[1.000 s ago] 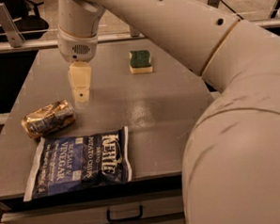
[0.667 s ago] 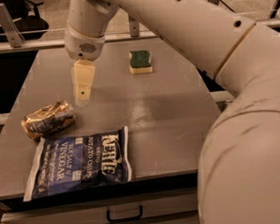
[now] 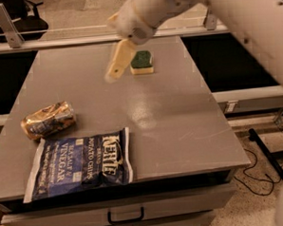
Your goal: Knock orange can over
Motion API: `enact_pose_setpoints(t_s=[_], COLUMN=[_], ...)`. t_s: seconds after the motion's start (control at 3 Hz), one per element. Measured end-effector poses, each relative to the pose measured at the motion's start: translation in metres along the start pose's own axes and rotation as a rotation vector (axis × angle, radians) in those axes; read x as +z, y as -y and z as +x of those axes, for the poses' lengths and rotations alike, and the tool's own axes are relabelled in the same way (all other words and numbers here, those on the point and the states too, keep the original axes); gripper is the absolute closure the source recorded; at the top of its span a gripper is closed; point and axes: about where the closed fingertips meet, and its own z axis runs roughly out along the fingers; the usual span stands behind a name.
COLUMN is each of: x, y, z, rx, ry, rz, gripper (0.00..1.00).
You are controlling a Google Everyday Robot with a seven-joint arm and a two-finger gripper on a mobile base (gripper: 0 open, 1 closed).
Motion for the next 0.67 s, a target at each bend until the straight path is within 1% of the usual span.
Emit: enact_pose_setpoints(t_s=[0.33, 0.67], x=[-0.081, -0.167], y=[0.031, 0.041], z=[0.052, 0.095], rx=[0.091, 0.161], ry=[0.029, -0.002], rz=[0.22, 0.443], gripper=[0.0, 0.0])
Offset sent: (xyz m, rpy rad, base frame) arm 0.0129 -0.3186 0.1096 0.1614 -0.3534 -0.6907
